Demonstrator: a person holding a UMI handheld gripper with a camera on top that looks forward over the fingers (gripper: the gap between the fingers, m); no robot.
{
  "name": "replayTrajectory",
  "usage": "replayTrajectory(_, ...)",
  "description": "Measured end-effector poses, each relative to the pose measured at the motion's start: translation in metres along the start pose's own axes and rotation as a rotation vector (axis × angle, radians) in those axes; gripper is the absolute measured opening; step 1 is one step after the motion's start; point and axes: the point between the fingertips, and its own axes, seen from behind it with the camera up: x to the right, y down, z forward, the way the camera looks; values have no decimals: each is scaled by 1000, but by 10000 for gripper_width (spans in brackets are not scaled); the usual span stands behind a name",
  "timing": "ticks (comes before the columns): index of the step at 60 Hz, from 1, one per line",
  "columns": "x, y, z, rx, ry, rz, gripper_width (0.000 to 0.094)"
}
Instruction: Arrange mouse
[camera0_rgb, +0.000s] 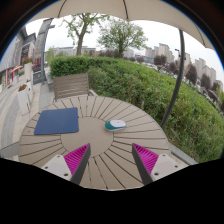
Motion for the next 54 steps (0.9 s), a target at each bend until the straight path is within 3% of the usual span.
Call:
replayTrajectory(15, -15, -5, 66, 15, -10, 23, 852)
replayTrajectory(34, -19, 2, 161, -30, -19, 62, 853)
replayTrajectory(54, -18, -28, 227, -50, -54, 105, 853)
